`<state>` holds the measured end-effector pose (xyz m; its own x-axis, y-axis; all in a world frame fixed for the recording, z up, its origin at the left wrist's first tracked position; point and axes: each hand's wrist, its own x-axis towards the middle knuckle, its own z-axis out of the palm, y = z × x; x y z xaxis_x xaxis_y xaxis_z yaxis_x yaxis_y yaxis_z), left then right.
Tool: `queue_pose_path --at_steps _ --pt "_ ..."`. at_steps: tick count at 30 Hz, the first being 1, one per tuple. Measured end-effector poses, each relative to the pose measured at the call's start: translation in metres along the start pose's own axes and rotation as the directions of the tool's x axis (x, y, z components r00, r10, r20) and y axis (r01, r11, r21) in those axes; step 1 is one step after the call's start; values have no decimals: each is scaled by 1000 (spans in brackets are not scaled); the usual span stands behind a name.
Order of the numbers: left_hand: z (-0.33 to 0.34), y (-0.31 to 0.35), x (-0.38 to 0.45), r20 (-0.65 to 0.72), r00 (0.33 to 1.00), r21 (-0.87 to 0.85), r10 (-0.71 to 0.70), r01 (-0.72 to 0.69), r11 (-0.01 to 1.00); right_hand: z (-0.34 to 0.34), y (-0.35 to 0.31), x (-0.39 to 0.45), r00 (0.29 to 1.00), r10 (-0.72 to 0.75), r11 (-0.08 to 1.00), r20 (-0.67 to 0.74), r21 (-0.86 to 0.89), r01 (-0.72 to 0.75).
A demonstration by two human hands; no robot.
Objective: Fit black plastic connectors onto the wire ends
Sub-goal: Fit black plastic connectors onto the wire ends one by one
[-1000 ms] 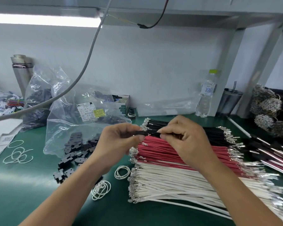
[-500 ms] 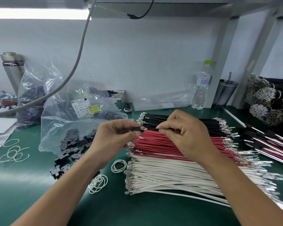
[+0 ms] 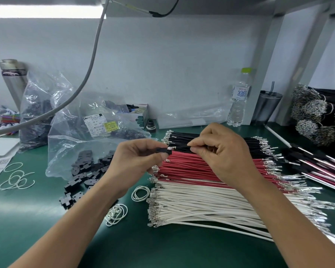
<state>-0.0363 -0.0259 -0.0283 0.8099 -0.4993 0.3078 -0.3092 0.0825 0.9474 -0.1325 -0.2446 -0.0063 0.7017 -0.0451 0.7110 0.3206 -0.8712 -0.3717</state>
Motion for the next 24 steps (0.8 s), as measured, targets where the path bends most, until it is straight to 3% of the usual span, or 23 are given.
queue_pose_path --at_steps 8,12,15,18,24 --pt "-1 1 0 11 1000 24 1 -1 1000 4 -2 -1 1000 -13 999 22 37 13" --pt "-5 1 0 43 999 10 -6 6 1000 8 2 -3 989 84 983 120 150 -102" --pt "-4 -3 2 31 999 219 44 -50 974 10 1 -4 983 104 980 150 152 -127" --pt "-2 -6 3 5 996 423 86 -80 903 10 -1 -4 991 39 998 125 43 -45" --pt "-3 0 -2 65 998 140 24 -33 990 21 -5 -8 980 119 964 158 218 -153"
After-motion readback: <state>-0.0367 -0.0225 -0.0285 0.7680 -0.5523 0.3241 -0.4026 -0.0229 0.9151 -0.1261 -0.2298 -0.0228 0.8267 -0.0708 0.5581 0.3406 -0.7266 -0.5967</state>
